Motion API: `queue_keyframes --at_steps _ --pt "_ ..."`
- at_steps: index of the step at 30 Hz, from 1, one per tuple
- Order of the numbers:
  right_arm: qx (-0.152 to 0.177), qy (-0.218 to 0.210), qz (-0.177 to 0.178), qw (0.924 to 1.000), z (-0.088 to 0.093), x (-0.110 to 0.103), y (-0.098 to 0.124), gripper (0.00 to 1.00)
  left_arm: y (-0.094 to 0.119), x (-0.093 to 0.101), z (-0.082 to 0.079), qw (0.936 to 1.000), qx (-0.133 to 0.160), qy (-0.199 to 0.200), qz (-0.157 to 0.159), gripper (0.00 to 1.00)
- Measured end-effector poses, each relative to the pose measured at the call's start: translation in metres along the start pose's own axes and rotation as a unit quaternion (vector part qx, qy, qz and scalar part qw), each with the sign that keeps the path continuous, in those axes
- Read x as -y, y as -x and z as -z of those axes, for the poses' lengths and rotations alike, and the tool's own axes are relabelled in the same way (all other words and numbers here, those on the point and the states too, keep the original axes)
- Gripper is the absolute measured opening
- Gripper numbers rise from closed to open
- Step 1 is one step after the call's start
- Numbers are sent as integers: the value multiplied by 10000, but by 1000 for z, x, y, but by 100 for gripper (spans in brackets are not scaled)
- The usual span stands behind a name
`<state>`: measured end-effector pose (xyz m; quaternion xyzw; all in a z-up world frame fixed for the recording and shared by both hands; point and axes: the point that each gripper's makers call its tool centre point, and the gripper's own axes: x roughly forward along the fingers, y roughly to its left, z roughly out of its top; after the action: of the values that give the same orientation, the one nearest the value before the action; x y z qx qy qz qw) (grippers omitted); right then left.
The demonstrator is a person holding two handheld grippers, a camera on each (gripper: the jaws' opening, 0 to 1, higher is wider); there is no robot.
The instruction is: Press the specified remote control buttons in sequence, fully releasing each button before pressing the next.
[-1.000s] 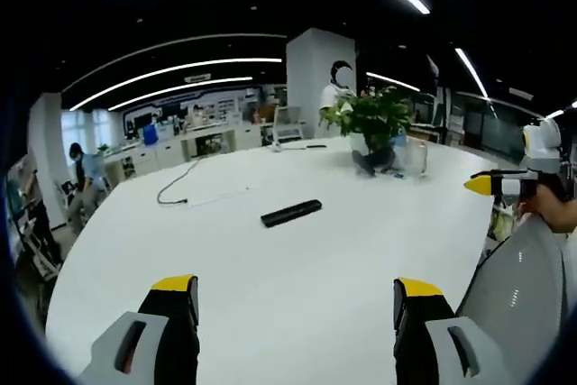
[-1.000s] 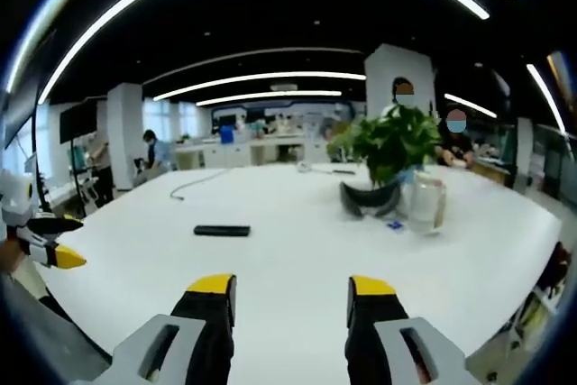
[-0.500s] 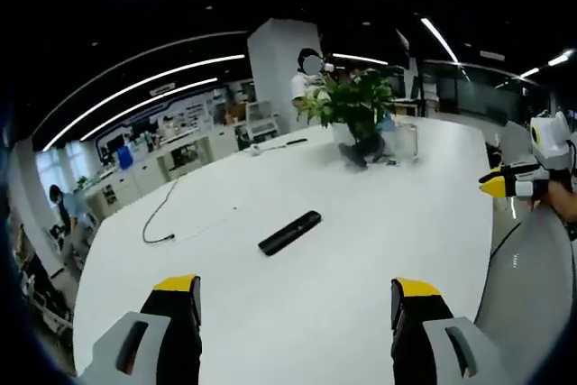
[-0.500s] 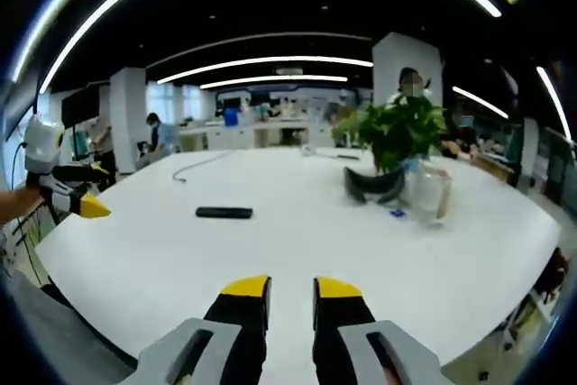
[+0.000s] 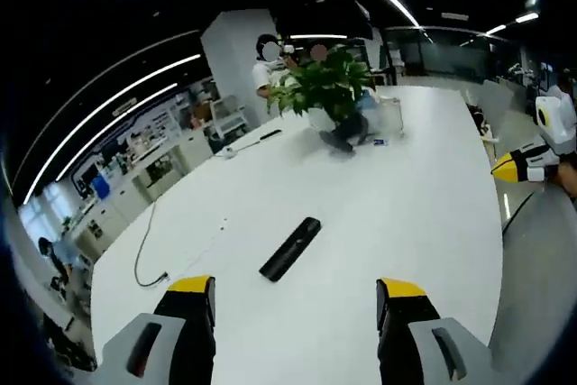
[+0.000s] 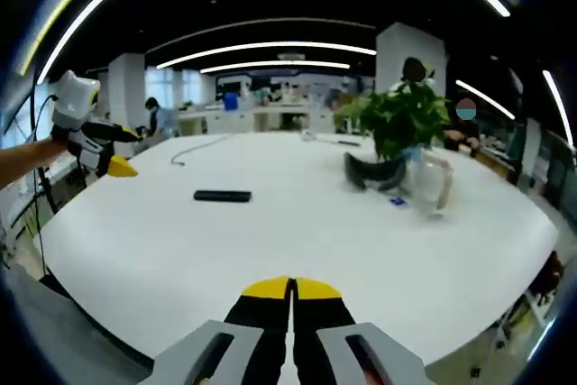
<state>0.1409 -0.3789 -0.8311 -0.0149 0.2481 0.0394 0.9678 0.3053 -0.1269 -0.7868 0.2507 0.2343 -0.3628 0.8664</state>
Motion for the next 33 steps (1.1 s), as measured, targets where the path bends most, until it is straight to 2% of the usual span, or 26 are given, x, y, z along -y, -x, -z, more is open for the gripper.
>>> queue_keyframes --at_steps 9,13,16,18,21,23,24,27,30,33 --pt "-295 70 -18 9995 9 -2 -4 0 -39 -13 -11 9979 -339 -364 418 68" --pt "-408 56 -6 9992 13 -1 -5 0 -57 -20 -17 9973 -352 -310 561 67" --pt "-489 86 3 9988 16 -1 -6 0 -72 -22 -17 9953 -478 -457 711 67" --pt "-533 113 -6 9985 18 -1 -7 0 -80 -20 -15 9935 -559 -533 833 67" --pt "-620 175 -43 9979 22 -4 -8 0 -101 -21 -7 9878 -764 -912 1002 67" --pt "-648 227 -46 9976 23 -5 -8 0 -110 -19 -1 9857 -869 -853 1166 66" --pt "-677 245 -38 9974 24 -4 -8 0 -116 -16 5 9829 -983 -733 1372 64" --pt "-708 215 -25 9973 25 -2 -9 0 -128 -14 11 9785 -1105 -841 1524 62" --pt "-776 217 14 9968 28 0 -9 0 -140 -11 15 9762 -1181 -732 1666 62" --pt "-861 244 3 9960 30 -1 -10 0 -151 -15 26 9702 -1347 -1037 1724 61"
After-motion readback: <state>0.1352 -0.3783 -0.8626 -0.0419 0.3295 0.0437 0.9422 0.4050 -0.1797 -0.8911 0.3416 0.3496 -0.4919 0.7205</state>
